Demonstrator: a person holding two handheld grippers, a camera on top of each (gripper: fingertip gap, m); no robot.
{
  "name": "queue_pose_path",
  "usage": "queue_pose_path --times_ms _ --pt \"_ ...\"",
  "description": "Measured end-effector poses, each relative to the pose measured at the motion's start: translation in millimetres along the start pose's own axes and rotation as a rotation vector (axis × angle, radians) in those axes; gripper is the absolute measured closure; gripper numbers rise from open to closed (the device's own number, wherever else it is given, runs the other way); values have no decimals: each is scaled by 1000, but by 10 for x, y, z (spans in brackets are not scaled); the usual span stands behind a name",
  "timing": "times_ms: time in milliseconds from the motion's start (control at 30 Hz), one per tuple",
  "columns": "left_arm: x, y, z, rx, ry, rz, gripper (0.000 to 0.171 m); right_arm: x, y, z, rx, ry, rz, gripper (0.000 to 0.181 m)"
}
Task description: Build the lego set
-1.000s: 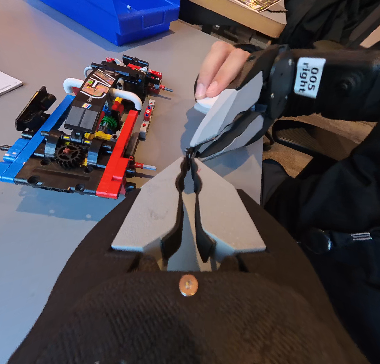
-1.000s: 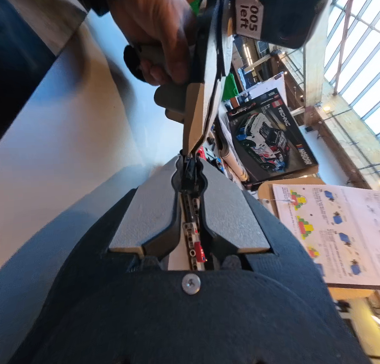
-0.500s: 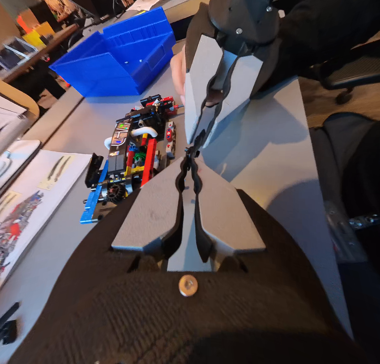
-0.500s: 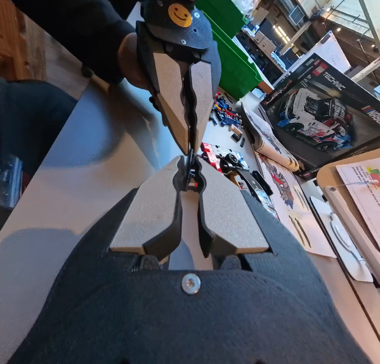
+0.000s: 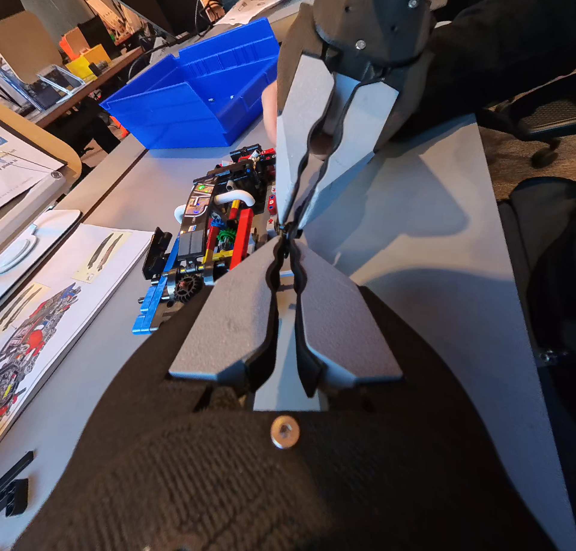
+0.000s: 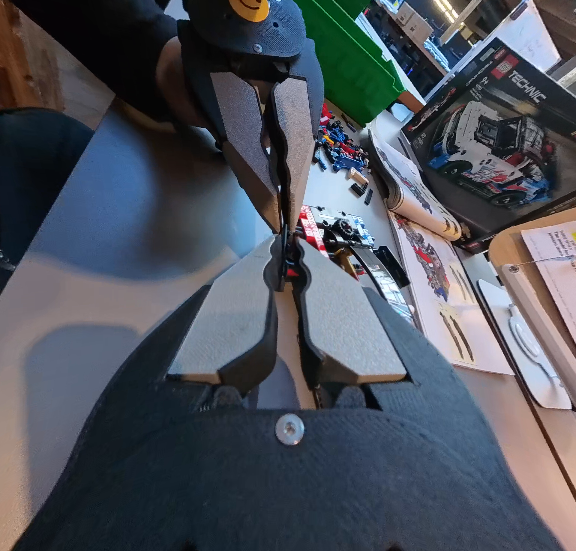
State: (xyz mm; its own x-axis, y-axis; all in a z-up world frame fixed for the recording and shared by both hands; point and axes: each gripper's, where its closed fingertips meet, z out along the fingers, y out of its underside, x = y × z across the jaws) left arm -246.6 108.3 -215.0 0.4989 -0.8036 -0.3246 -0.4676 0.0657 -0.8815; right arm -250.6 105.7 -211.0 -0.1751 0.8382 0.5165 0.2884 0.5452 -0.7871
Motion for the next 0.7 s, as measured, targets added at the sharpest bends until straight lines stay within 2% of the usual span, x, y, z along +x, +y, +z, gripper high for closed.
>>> queue_pose_path --times_ms 267,533,700 --pt "-10 15 15 -6 -7 17 171 -7 45 91 -50 -7 5 176" --pt "-33 23 20 -10 -13 -11 171 5 82 99 -78 -81 117 177" --pt "-19 27 29 -18 -19 -2 171 -8 95 91 -92 -90 110 177"
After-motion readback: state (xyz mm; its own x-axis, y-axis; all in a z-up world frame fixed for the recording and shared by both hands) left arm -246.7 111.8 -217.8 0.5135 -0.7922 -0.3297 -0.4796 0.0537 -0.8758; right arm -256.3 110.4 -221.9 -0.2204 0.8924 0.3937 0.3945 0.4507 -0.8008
